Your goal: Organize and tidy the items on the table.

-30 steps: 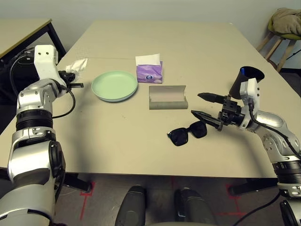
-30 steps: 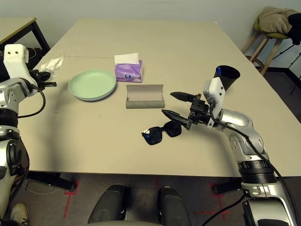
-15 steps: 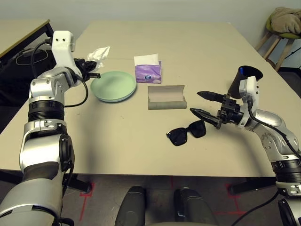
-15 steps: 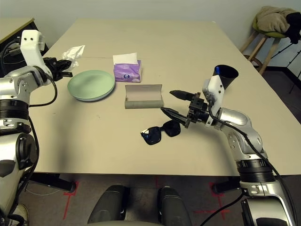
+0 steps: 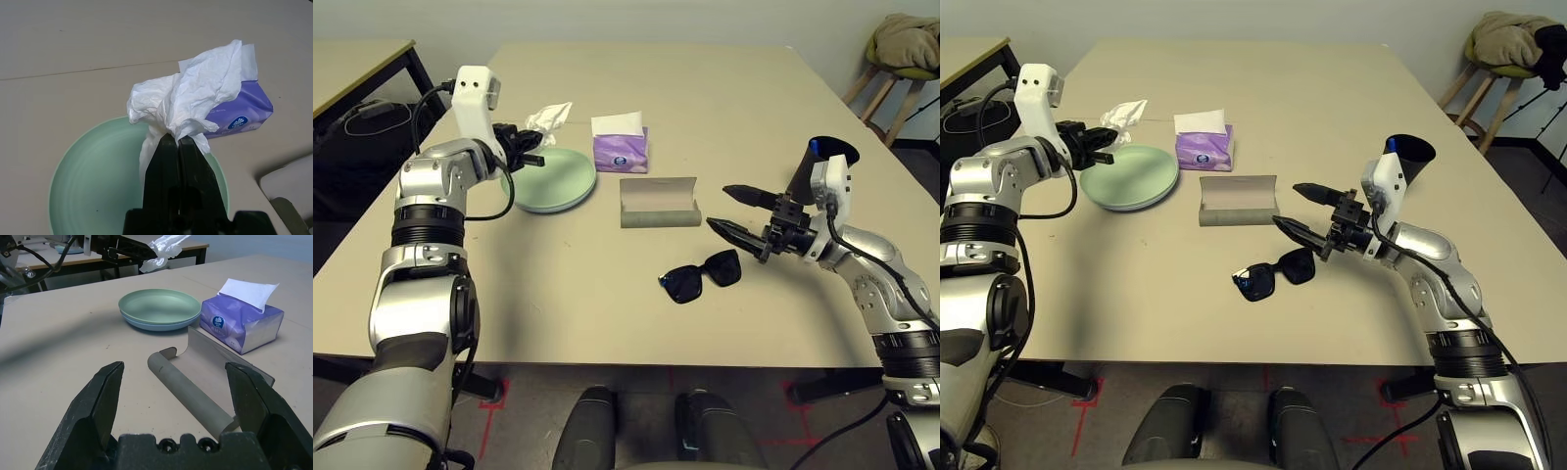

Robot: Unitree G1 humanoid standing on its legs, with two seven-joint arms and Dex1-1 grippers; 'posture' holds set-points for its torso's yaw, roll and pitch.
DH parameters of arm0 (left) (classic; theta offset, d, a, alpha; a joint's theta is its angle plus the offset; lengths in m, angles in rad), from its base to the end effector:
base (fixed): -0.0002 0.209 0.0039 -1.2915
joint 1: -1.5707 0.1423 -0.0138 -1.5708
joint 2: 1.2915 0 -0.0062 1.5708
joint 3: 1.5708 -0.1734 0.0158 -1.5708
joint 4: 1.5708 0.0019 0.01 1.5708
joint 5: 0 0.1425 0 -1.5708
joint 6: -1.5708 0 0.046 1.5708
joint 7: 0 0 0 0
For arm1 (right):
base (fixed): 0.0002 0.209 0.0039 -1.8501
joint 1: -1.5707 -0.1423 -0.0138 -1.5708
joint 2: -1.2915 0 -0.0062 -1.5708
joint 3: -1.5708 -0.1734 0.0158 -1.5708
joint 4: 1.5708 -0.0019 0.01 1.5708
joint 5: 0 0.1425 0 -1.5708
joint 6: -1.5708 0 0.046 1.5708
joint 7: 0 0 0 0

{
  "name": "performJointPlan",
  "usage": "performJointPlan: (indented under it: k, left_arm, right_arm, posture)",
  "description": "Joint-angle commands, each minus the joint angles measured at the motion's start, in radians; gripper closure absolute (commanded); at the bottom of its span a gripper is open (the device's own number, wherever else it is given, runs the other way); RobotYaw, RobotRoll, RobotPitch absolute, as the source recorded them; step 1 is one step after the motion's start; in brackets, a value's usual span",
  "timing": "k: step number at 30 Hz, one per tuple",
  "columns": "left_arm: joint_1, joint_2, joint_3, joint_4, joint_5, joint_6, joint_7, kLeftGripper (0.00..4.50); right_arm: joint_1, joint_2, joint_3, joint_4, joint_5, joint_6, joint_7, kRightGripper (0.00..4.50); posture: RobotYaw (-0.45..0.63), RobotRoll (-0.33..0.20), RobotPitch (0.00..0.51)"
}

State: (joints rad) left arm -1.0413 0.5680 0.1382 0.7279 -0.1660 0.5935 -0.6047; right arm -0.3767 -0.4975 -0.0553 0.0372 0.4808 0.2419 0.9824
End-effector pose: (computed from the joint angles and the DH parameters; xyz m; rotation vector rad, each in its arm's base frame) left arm 0.3391 0.2578 0.2310 0.0481 0.2221 -0.3277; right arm 0.2676 -0.2240 0.1512 -0.0634 -0.1008 1.0160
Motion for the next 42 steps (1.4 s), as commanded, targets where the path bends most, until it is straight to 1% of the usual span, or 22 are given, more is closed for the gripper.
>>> performJointPlan:
  k: [1, 5, 9, 10, 11, 14, 20, 24, 26, 28, 31, 33, 36, 39, 42]
  left_arm:
    - [0.004, -0.008, -0.017, 0.033, 0.023, -0.020, 0.025, 3.86]
    - [0.005, -0.004, -0.032, 0.046, 0.044, -0.063, 0.018, 2.27]
    - [0.005, -0.002, -0.047, 0.060, 0.054, -0.114, -0.008, 0.80]
    - [0.007, -0.002, -0.048, 0.059, 0.055, -0.127, -0.012, 0.33]
    - [0.008, -0.003, -0.046, 0.060, 0.055, -0.138, -0.013, 0.02]
    - [0.022, -0.007, -0.033, 0.052, 0.041, -0.204, -0.032, 0.02]
    - [0.061, 0.008, -0.041, 0.038, 0.049, -0.263, -0.066, 0.02]
    - [0.100, 0.015, -0.046, 0.001, 0.034, -0.311, -0.145, 0.02]
    - [0.112, 0.006, -0.019, -0.028, -0.010, -0.300, -0.186, 0.02]
    - [0.132, 0.012, -0.023, -0.064, -0.031, -0.310, -0.251, 0.02]
    - [0.159, 0.022, -0.033, -0.102, -0.041, -0.318, -0.304, 0.02]
    - [0.174, 0.050, -0.059, -0.102, -0.025, -0.342, -0.373, 0.02]
    - [0.192, 0.072, -0.069, -0.122, -0.051, -0.353, -0.478, 0.02]
    - [0.215, 0.102, -0.103, -0.137, -0.044, -0.398, -0.598, 0.02]
    - [0.229, 0.091, -0.088, -0.165, -0.083, -0.374, -0.641, 0.02]
  right_arm:
    - [0.008, -0.004, -0.019, -0.013, 0.007, -0.009, 0.000, 0.00]
    - [0.010, -0.003, -0.015, -0.013, 0.005, -0.012, 0.001, 0.00]
    - [0.011, -0.003, -0.014, -0.015, 0.005, -0.014, 0.001, 0.00]
    - [0.011, -0.003, -0.014, -0.015, 0.005, -0.014, 0.001, 0.00]
    - [0.011, -0.004, -0.014, -0.016, 0.005, -0.014, 0.000, 0.00]
    - [0.011, -0.007, -0.013, -0.017, 0.004, -0.014, 0.002, 0.00]
    - [0.011, -0.004, -0.012, -0.012, -0.002, -0.015, -0.006, 0.00]
    - [0.014, -0.011, -0.013, -0.012, -0.004, -0.013, -0.004, 0.00]
    - [0.005, -0.019, -0.018, -0.008, -0.002, -0.011, 0.001, 0.00]
    - [-0.003, -0.026, -0.020, -0.005, -0.001, -0.008, 0.003, 0.00]
    - [-0.004, -0.031, -0.018, -0.004, 0.000, -0.007, 0.002, 0.00]
    - [-0.001, -0.033, -0.017, -0.004, -0.001, -0.008, 0.000, 0.00]
    - [0.010, -0.034, -0.017, -0.009, 0.002, -0.007, 0.002, 0.00]
    - [0.014, -0.038, -0.018, -0.005, 0.004, -0.008, 0.011, 0.00]
    - [0.010, -0.038, -0.014, 0.004, 0.001, -0.011, 0.014, 0.00]
  posture:
    - [0.18, 0.000, 0.078]
    - [0.17, 0.000, 0.075]
    - [0.17, 0.000, 0.075]
    - [0.17, 0.000, 0.075]
    - [0.17, 0.000, 0.075]
    - [0.17, 0.000, 0.076]
    - [0.17, 0.000, 0.075]
    - [0.17, 0.000, 0.076]
    - [0.16, 0.000, 0.079]
    - [0.16, 0.000, 0.082]
    - [0.16, 0.000, 0.082]
    - [0.16, 0.000, 0.086]
    - [0.17, 0.000, 0.091]
    - [0.17, 0.000, 0.101]
    - [0.18, 0.000, 0.111]
